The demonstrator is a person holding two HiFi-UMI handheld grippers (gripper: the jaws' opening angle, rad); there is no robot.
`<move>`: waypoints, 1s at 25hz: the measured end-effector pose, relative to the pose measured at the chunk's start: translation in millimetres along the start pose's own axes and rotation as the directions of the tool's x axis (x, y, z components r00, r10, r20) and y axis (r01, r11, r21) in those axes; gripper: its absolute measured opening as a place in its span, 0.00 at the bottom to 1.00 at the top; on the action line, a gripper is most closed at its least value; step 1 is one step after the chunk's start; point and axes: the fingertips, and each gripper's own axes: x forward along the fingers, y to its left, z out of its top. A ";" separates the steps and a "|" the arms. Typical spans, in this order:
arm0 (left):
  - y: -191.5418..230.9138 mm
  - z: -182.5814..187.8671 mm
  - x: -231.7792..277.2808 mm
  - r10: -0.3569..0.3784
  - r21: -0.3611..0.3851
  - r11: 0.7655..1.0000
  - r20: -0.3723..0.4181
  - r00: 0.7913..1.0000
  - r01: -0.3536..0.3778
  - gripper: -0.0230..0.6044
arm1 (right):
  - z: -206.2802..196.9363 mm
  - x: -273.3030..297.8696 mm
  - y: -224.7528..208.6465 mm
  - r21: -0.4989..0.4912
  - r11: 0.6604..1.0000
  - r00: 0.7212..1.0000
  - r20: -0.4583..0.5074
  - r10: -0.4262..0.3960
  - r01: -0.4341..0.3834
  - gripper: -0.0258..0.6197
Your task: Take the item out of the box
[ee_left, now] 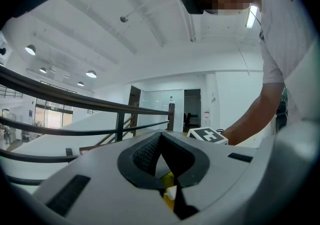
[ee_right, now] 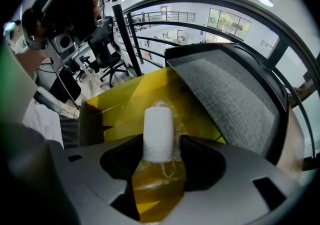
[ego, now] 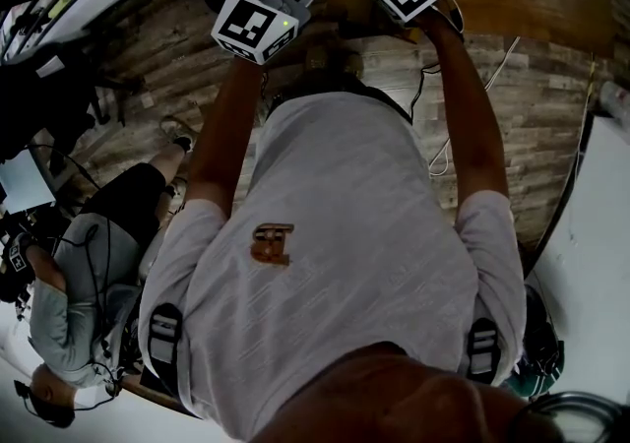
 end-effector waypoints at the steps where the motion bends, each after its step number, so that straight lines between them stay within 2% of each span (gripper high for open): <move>1: 0.2 0.5 -0.5 0.000 0.000 1.000 0.000 1.000 0.000 0.07 | 1.5 -0.5 0.9 -0.006 1.000 1.000 0.003 0.003 -0.003 0.42; 5: 1.1 0.8 -1.5 -0.003 0.001 1.000 -0.001 1.000 0.003 0.07 | 1.4 -1.5 1.6 -0.027 1.000 1.000 -0.009 0.001 -0.001 0.37; 8: 1.2 -0.6 -1.0 -0.005 -0.001 1.000 -0.004 1.000 0.005 0.07 | 2.3 -4.6 -12.8 -0.067 0.995 0.997 -0.010 -0.074 0.073 0.34; 12: -1.7 1.5 -1.1 -0.009 0.001 1.000 -0.007 1.000 0.009 0.07 | -7.7 -5.1 -1.7 -0.048 0.998 0.999 -0.037 -0.038 0.036 0.33; 15: -3.3 1.1 -1.0 -0.014 0.002 1.000 -0.008 1.000 0.014 0.07 | -10.1 -6.8 -8.7 -0.066 0.994 0.995 -0.039 -0.095 0.092 0.33; 21: -10.0 0.2 -0.8 -0.024 0.007 1.000 -0.015 1.000 0.024 0.07 | -3.7 -16.4 -10.2 -0.078 0.987 0.990 0.054 -0.134 0.138 0.33; 25: -13.0 0.0 1.0 -0.032 0.011 0.999 -0.015 0.999 0.033 0.07 | 9.4 -35.9 -12.0 -0.101 0.976 0.972 0.154 -0.176 0.193 0.33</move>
